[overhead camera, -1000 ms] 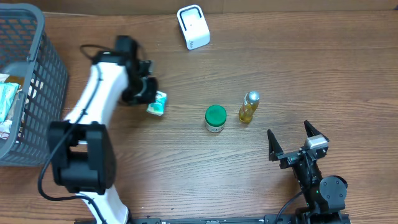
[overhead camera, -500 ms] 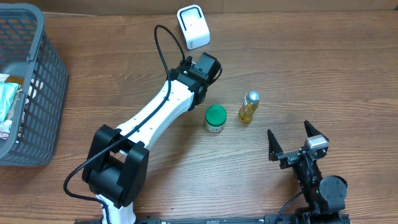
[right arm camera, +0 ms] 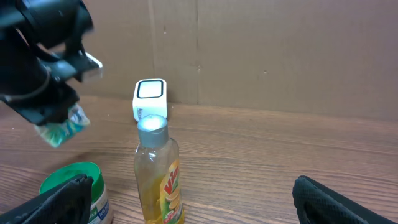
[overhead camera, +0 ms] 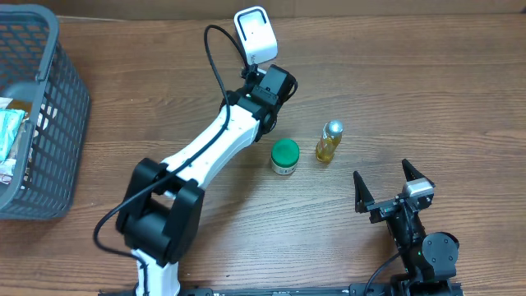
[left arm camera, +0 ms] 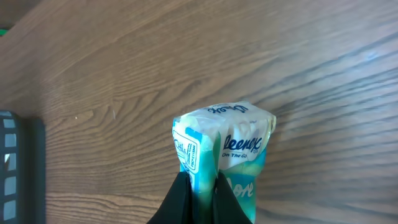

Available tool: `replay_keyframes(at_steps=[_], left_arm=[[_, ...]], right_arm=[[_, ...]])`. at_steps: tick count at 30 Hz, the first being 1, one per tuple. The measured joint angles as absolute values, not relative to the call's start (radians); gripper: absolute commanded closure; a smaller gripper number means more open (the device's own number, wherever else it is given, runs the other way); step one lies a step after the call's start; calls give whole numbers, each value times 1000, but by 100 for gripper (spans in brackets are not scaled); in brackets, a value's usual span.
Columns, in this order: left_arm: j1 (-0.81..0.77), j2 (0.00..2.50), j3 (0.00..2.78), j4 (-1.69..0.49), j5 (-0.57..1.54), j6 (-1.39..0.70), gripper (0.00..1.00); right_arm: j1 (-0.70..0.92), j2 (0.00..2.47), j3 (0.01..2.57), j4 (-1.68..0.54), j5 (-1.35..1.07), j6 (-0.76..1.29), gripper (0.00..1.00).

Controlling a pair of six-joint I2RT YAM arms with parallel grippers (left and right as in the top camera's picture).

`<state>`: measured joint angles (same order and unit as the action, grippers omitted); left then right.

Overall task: Scan the item barcode
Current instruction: 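Lift the tissue pack up to the white scanner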

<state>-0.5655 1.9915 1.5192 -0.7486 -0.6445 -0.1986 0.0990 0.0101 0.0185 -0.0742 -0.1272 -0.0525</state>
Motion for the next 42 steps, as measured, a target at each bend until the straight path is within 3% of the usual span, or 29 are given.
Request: replay_keyframes(at_steps=[13,31,35,42], left_arm=[[-566,2111,1519,-759,-681,-173,95],[-566,2111,1519,-775,-613,-173,77],[-566,2111,1519,-785,-610,-177,57],[-566,2111,1519,-794,-609,-210,44]], right_arm=[[99,10,19,-75,-127,-53,0],[99,10,19,-75,-127,-52,0],[99,10,19,-74,-127,-52,0],[99,10,19,-75,-127,-53,0]])
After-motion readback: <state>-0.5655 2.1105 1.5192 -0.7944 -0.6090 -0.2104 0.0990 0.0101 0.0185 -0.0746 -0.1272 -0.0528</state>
